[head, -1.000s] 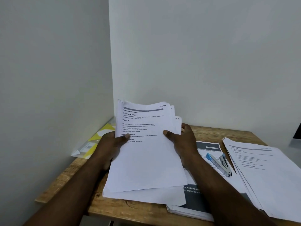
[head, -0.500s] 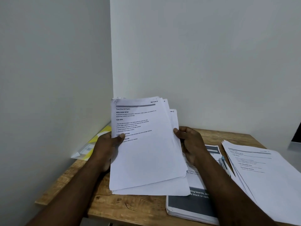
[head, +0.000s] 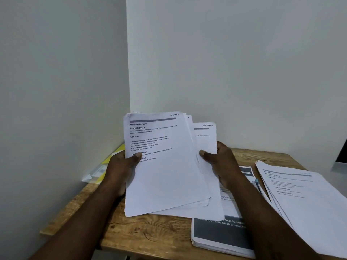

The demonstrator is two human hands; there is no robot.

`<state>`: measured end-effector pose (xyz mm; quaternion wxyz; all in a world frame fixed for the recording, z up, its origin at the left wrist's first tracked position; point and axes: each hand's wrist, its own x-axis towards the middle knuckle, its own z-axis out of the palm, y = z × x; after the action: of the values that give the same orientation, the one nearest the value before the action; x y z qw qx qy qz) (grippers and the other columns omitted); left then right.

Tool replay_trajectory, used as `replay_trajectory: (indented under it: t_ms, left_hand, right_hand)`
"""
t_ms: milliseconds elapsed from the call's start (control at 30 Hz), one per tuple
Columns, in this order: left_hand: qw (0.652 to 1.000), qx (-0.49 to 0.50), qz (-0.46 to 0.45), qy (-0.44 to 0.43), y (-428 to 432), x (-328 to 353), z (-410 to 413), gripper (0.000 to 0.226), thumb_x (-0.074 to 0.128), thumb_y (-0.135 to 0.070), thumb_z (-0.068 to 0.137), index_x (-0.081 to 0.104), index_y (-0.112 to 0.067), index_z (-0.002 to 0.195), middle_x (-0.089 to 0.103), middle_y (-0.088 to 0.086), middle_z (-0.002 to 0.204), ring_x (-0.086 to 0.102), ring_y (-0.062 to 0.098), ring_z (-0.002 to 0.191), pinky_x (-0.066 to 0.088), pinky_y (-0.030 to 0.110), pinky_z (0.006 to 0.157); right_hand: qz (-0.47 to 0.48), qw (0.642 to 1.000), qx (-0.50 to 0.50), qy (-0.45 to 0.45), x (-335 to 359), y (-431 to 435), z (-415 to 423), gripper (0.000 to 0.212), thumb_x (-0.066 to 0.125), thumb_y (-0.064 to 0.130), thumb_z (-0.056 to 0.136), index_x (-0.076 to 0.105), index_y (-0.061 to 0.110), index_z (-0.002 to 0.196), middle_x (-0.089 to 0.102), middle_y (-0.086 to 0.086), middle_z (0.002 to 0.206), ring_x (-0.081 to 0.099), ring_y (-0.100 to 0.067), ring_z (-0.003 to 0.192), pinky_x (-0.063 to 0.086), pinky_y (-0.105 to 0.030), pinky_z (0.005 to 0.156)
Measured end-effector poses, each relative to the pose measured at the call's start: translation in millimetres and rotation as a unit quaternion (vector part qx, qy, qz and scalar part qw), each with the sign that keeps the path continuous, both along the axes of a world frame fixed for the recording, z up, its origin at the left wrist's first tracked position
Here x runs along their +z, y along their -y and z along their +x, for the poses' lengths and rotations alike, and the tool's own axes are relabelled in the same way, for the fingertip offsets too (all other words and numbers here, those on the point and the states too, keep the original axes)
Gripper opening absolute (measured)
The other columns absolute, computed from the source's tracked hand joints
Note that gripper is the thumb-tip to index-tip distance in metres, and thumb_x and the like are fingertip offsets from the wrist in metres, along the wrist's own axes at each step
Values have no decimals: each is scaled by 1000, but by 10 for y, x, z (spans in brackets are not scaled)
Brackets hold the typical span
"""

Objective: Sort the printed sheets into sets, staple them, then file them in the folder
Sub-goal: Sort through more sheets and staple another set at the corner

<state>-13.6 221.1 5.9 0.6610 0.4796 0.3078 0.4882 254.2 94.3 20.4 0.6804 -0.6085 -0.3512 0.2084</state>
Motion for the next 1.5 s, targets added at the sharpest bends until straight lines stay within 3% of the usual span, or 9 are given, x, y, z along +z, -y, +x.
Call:
replay_trajectory:
  t_ms: [167, 333, 400, 500, 667, 967, 1200, 1400, 1500]
  left_hand:
    - [1000, 16, 2, 16, -3, -21, 16, 23, 62, 4, 99, 70, -4, 119, 79, 9, 113, 78, 30, 101, 59, 40, 87]
    - [999, 32, 15, 2, 33, 14, 32, 21, 62, 2, 100, 74, -11, 111, 81, 4, 108, 78, 26, 97, 58, 39, 87]
    - [989, 103, 66, -88, 8, -1, -5, 16, 66, -8, 101, 76, -17, 109, 81, -1, 105, 77, 25, 97, 58, 37, 86]
    - [918, 228, 179, -272, -22, -18, -70, 18, 66, -23, 101, 76, -19, 115, 77, 2, 109, 71, 30, 102, 53, 37, 84]
    - [863, 303, 221, -339, 7, 22, -90, 25, 63, -23, 103, 72, -8, 121, 75, 16, 116, 66, 42, 107, 44, 36, 82]
    - [988, 84, 94, -91, 169, 99, -34, 12, 74, -15, 97, 77, -19, 107, 82, -8, 94, 79, 16, 84, 58, 21, 62]
    - [994, 17, 93, -54, 260, 164, -49, 17, 74, -12, 95, 76, -13, 112, 82, 3, 102, 79, 25, 88, 64, 32, 69]
    - [989, 71, 97, -89, 236, 189, -84, 13, 77, -13, 92, 70, -2, 89, 68, -1, 67, 57, 10, 55, 46, 20, 49]
    - [985, 77, 99, -114, 165, 219, -116, 18, 72, -12, 95, 65, -6, 79, 59, -6, 60, 48, 15, 61, 37, 23, 53]
  right_hand:
    - [75, 951, -299, 40, 125, 124, 81, 20, 79, 23, 94, 68, 14, 108, 74, -1, 104, 71, -27, 101, 56, -38, 95]
    - [221, 916, -333, -32, 242, 254, 216, 17, 78, 21, 95, 66, 18, 106, 73, 12, 98, 70, -12, 94, 57, -27, 91]
    - [258, 901, -344, -56, 276, 279, 257, 18, 77, 19, 95, 66, 16, 109, 71, 13, 100, 69, -7, 91, 55, -19, 86]
    - [302, 888, -338, -79, 286, 301, 291, 17, 76, 15, 95, 67, 17, 110, 72, 16, 103, 69, 7, 86, 52, -11, 80]
    - [316, 883, -341, -63, 316, 312, 322, 13, 76, 16, 95, 67, 22, 101, 72, 16, 100, 68, 11, 82, 53, -13, 80]
    - [70, 988, -130, 42, -52, -32, 85, 16, 84, 34, 89, 76, 20, 92, 80, 10, 90, 75, -14, 88, 59, -37, 85]
    - [22, 999, -46, 4, -116, -89, -146, 26, 88, 38, 83, 79, 25, 103, 81, 9, 99, 78, -21, 97, 62, -40, 89]
    - [-24, 999, -11, 42, -128, -129, -344, 24, 89, 32, 85, 79, 28, 106, 82, 10, 101, 78, -16, 96, 62, -48, 94]
    - [5, 999, 27, 28, -94, -151, -433, 31, 91, 26, 83, 76, 25, 111, 81, 8, 105, 78, -16, 99, 62, -48, 95]
